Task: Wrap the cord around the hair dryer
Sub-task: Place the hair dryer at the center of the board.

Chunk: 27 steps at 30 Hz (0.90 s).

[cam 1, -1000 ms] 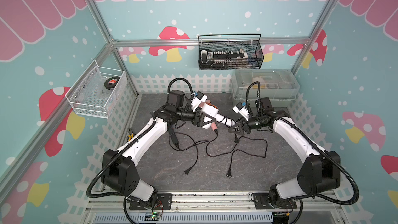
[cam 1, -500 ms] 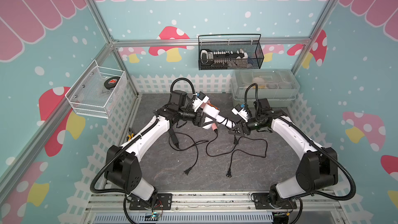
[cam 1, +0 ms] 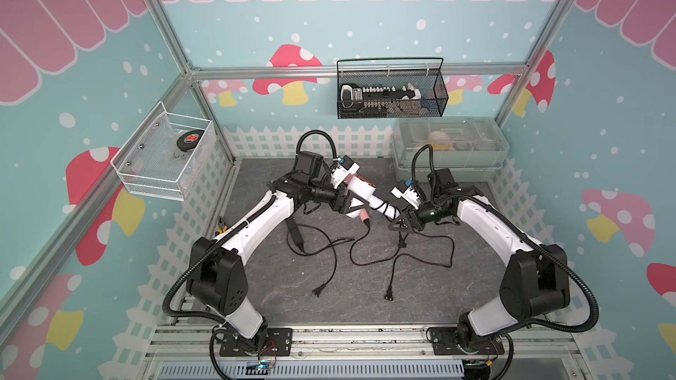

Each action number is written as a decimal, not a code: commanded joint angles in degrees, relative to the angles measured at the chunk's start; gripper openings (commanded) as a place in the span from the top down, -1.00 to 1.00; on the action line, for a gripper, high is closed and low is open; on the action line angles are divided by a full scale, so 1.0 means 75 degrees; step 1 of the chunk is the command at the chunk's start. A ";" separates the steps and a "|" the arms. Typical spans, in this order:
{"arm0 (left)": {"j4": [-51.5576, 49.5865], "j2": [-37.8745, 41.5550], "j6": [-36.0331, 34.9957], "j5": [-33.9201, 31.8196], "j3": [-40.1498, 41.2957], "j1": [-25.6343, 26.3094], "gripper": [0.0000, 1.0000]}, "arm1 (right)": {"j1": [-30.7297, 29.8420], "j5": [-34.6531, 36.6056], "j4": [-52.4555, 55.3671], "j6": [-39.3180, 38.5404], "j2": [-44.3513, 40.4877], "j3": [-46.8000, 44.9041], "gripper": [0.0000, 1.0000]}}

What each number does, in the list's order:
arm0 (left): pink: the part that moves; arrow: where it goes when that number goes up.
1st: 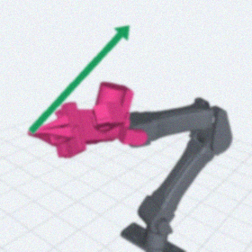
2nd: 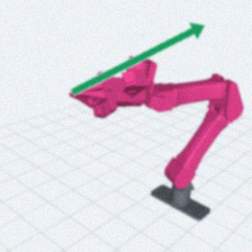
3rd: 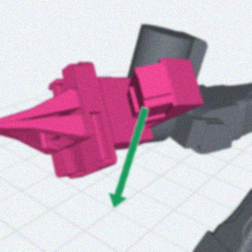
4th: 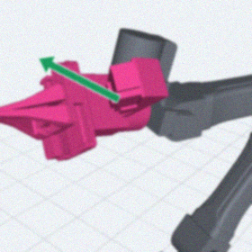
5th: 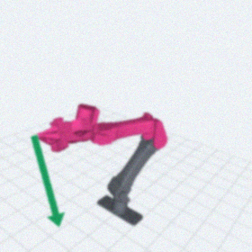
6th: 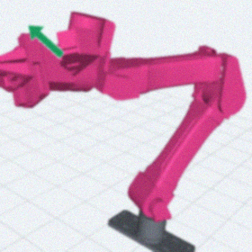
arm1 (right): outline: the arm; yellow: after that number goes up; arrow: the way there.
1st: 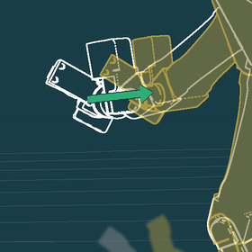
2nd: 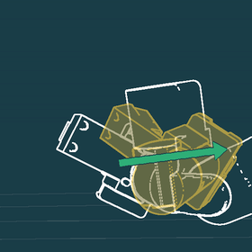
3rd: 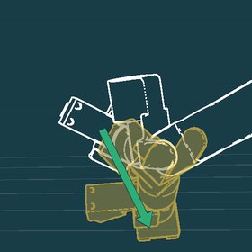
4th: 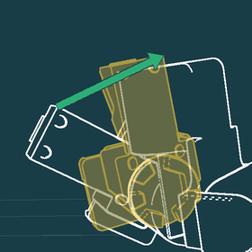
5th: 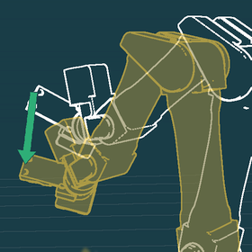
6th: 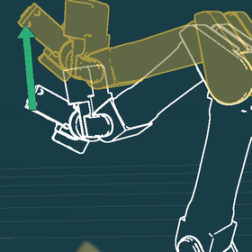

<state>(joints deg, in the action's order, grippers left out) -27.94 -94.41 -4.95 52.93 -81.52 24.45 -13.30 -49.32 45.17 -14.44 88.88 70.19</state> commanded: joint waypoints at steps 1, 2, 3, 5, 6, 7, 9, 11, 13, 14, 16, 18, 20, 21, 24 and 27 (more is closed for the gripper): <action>-0.0340 -0.0138 -0.0446 0.0484 -0.0303 0.0706 1.00 | -0.0254 -0.0093 -0.1176 0.1137 0.0099 0.0058 0.01; -0.0393 -0.0132 -0.0481 0.0490 -0.0332 0.0720 1.00 | -0.0251 0.0044 -0.1171 0.1162 0.0102 0.0063 -0.05; -0.0493 -0.0121 -0.0549 0.0489 -0.0355 0.0723 1.00 | -0.0248 0.0228 -0.1181 0.1194 0.0082 0.0054 -0.15; -0.0575 -0.0069 -0.0605 0.0461 -0.0338 0.0726 1.00 | -0.0242 0.0500 -0.1207 0.1233 0.0038 0.0039 -0.27; -0.0586 -0.0032 -0.0613 0.0445 -0.0287 0.0735 1.00 | -0.0234 0.0563 -0.1206 0.1239 0.0028 0.0050 -0.31; -0.0586 -0.0002 -0.0626 0.0432 -0.0247 0.0736 1.00 | -0.0231 0.0691 -0.1229 0.1273 0.0020 0.0062 -0.34; -0.0587 0.0065 -0.0628 0.0414 -0.0183 0.0748 1.00 | -0.0231 0.0955 -0.1259 0.1352 0.0004 0.0074 -0.40; -0.0588 0.0127 -0.0633 0.0354 -0.0130 0.0771 1.00 | -0.0232 0.0831 -0.1250 0.1323 0.0024 0.0106 -0.38; -0.0575 0.0143 -0.0645 0.0314 -0.0121 0.0762 1.00 | -0.0232 0.0629 -0.1249 0.1315 0.0041 0.0133 -0.35; -0.0575 0.0134 -0.0652 0.0324 -0.0120 0.0767 1.00 | -0.0231 0.0628 -0.1251 0.1326 0.0043 0.0144 -0.35; -0.0576 0.0085 -0.0627 0.0395 -0.0141 0.0794 1.00 | -0.0236 0.0614 -0.1237 0.1325 0.0061 0.0205 -0.30; -0.0575 0.0035 -0.0633 0.0382 -0.0147 0.0868 1.00 | -0.0240 0.0488 -0.1206 0.1321 0.0106 0.0306 -0.20; -0.0575 -0.0017 -0.0641 0.0373 -0.0169 0.0950 1.00 | -0.0242 0.0564 -0.1172 0.1358 0.0169 0.0417 -0.14; -0.0577 -0.0054 -0.0640 0.0352 -0.0179 0.0980 1.00 | -0.0242 0.0687 -0.1114 0.1351 0.0204 0.0485 -0.14; -0.0575 -0.0103 -0.0652 0.0383 -0.0215 0.0999 1.00 | -0.0243 0.0791 -0.1002 0.1171 0.0272 0.0608 -0.13; -0.0577 -0.0047 -0.0686 0.0301 -0.0229 0.0993 1.00 | -0.0242 0.0996 -0.1053 0.1111 0.0217 0.0553 -0.19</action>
<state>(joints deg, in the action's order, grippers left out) -28.99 -94.83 -6.50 48.16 -82.63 26.70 -14.37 -42.70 43.79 -12.03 89.89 70.67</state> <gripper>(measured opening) 0.721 0.625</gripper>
